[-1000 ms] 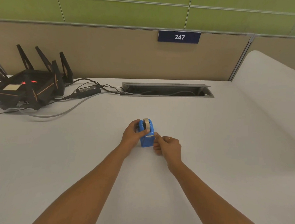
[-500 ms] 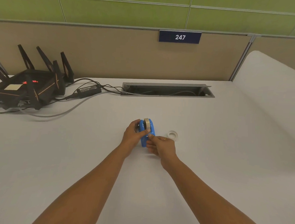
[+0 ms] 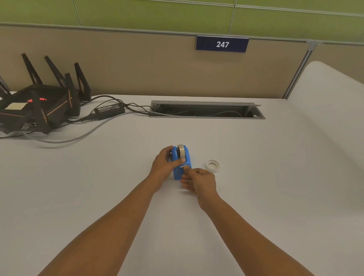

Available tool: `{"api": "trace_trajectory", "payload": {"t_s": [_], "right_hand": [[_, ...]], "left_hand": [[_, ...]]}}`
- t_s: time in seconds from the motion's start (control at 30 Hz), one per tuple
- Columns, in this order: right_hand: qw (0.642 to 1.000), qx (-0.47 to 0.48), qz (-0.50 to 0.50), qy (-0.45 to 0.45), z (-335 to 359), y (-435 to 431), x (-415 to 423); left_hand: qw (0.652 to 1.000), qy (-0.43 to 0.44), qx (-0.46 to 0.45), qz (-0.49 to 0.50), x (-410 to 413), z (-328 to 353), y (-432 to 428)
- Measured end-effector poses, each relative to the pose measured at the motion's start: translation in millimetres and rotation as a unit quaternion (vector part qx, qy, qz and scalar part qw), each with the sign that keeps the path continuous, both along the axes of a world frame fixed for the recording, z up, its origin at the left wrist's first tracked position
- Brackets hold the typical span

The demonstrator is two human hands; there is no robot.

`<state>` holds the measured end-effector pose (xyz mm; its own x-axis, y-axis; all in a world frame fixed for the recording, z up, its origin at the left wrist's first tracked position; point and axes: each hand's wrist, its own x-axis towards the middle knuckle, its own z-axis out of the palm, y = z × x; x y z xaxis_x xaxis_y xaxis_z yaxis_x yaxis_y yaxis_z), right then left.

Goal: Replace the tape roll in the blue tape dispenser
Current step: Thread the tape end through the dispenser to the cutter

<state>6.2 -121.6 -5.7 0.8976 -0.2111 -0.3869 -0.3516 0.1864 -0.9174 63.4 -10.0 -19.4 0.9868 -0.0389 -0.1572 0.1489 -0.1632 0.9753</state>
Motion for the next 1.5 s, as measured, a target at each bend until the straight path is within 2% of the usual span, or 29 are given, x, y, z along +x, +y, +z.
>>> {"api": "trace_trajectory", "payload": {"t_s": [0.33,0.6,0.83,1.0,1.37,1.5], "right_hand": [[0.979,-0.172,-0.019,-0.108,-9.3,-3.5,0.9],[0.936,-0.294,-0.011,-0.193,-10.4,-9.0,5.3],[0.923,-0.301,0.028,-0.239,-14.2,-11.8,8.4],[0.897,-0.341,0.075,-0.271,-12.0,-19.9,13.0],[0.792,-0.470,0.160,-0.354,-9.0,-27.0,13.6],[0.803,-0.462,0.141,-0.349,-9.0,-22.5,7.7]], "left_hand": [[1.000,0.001,0.000,-0.002,0.7,0.2,0.4],[1.000,-0.001,0.006,0.000,0.4,1.1,0.0],[1.000,0.002,0.012,-0.003,1.8,0.5,-0.2],[1.000,0.002,0.012,-0.005,1.7,0.8,-0.1],[1.000,-0.001,0.016,-0.010,0.2,4.2,-0.4],[1.000,-0.001,0.011,-0.011,-0.8,4.5,-0.7]]}}
